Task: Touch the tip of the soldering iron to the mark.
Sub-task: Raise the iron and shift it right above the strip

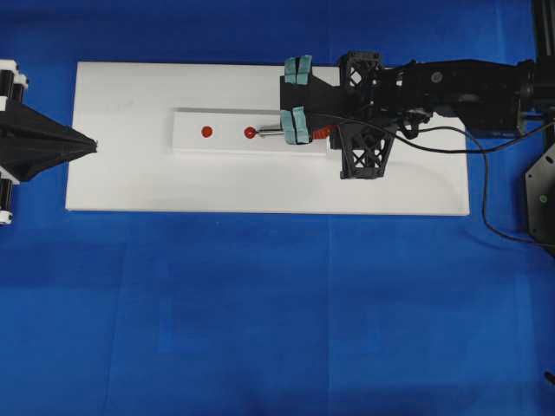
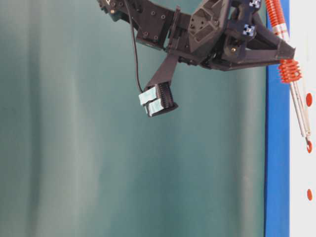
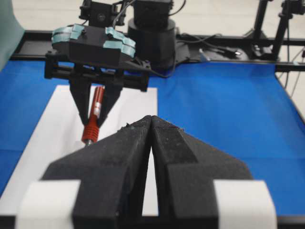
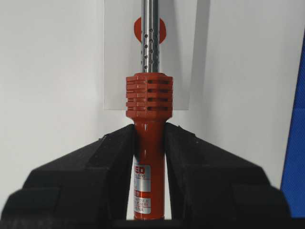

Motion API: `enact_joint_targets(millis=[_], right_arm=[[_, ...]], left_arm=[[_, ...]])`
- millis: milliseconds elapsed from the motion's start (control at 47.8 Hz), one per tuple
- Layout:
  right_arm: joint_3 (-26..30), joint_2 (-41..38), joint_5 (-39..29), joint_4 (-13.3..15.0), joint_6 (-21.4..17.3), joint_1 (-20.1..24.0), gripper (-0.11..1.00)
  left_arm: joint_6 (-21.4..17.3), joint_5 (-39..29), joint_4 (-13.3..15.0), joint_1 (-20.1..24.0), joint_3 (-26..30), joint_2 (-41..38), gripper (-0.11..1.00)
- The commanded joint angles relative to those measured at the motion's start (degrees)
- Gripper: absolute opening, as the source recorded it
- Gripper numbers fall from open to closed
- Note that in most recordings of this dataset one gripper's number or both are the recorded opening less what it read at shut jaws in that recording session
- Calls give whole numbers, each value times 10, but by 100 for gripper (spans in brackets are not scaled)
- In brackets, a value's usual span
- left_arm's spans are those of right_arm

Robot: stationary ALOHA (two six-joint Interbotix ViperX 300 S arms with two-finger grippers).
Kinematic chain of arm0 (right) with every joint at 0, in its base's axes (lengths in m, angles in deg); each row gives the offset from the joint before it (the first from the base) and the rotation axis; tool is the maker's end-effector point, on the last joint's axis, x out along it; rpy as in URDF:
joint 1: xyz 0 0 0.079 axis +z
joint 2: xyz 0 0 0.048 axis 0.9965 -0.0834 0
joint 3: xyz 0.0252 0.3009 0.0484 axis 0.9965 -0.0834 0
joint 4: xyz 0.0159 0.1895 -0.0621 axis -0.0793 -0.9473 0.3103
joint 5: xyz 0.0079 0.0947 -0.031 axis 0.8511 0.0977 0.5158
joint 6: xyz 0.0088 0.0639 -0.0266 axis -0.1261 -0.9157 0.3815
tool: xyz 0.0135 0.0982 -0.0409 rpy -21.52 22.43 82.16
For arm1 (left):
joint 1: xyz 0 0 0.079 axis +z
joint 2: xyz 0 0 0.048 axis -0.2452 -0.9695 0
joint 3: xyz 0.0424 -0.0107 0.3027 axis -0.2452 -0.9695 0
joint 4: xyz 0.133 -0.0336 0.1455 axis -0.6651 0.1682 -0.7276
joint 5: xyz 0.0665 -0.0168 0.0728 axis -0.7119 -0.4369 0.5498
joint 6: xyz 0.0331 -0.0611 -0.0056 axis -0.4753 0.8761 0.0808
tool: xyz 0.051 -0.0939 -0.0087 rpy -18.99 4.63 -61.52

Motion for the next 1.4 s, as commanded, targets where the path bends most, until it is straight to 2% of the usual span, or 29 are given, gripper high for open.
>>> enact_joint_targets(millis=[0, 167, 502, 878, 1067, 1380], right_arm=[[22, 31, -7, 2, 0, 0, 6], [44, 66, -41, 5, 3, 0, 6], [89, 97, -108, 34, 3, 0, 6], [95, 98, -111, 40, 2, 0, 6], [83, 109, -112, 40, 1, 0, 7], [9, 175, -110, 40, -2, -7, 6]], left_arm=[[1, 5, -1, -1, 6, -3, 2], [1, 5, -1, -1, 7, -2, 2], [8, 4, -1, -1, 6, -2, 2], [9, 4, 0, -1, 6, -3, 2], [9, 4, -1, -1, 6, -2, 2], [8, 4, -1, -1, 7, -2, 2]])
